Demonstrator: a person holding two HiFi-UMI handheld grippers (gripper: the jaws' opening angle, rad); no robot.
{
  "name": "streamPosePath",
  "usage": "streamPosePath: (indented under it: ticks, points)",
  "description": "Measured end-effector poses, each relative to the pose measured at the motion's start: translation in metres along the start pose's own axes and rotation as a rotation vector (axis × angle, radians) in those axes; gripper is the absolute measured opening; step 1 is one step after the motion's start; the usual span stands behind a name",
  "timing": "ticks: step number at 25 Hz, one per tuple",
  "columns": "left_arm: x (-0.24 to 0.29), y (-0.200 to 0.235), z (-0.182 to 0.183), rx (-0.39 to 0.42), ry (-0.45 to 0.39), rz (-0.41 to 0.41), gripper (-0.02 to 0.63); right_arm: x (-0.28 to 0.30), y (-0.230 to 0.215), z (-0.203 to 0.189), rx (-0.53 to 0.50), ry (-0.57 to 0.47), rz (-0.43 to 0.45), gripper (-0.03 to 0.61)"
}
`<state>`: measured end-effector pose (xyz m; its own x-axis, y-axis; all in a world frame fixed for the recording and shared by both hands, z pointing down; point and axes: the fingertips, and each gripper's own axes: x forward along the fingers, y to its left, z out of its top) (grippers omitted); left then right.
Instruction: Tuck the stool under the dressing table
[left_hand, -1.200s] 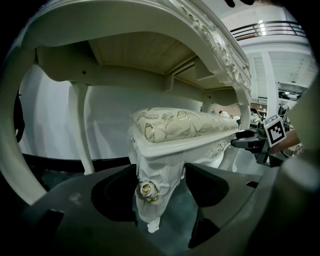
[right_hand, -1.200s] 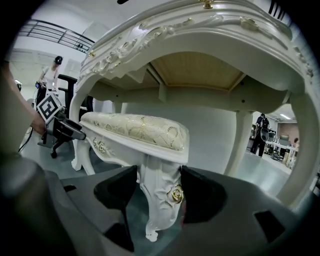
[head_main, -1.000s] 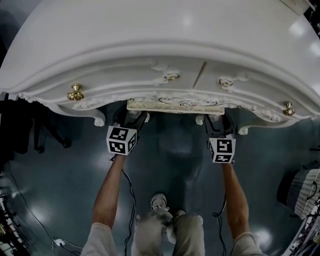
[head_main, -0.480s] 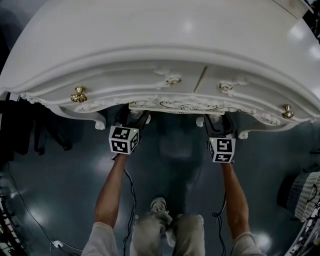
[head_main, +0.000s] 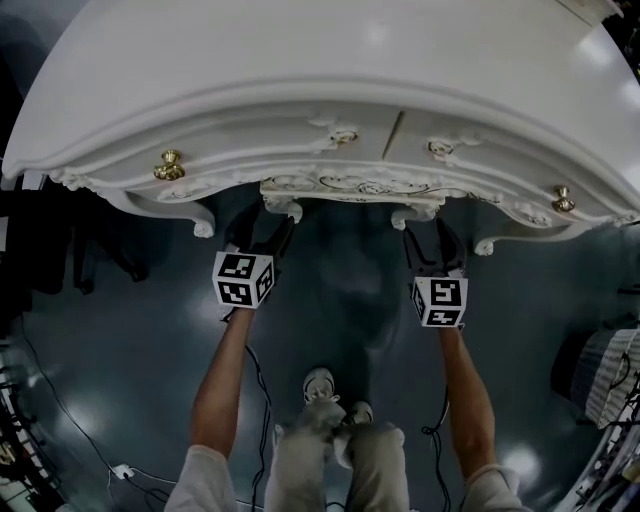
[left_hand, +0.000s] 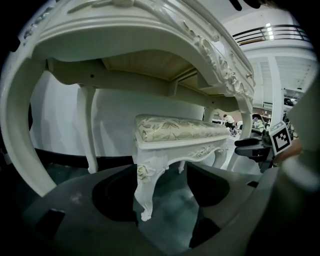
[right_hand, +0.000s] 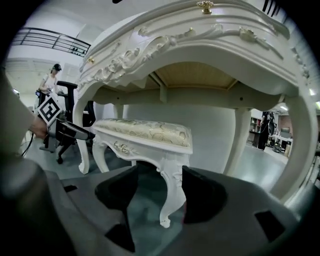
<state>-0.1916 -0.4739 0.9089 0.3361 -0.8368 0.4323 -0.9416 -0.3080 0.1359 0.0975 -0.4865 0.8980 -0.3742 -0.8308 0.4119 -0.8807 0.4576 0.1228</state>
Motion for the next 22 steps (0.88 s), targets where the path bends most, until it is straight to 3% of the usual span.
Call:
streamPosePath:
  ticks: [5, 12, 22]
  points:
    - [-0.022, -0.020, -0.003, 0.002, 0.027, -0.012, 0.289, -0.027, 0.007, 0.007, 0.009, 0.014, 0.008, 0.200]
    - [-0.059, -0.045, 0.020, 0.017, 0.030, -0.025, 0.166, -0.063, 0.012, 0.032, 0.020, 0.034, 0.003, 0.066]
    - [-0.115, -0.063, 0.073, -0.019, 0.029, -0.007, 0.034, -0.113, 0.027, 0.086, 0.017, 0.069, 0.034, 0.003]
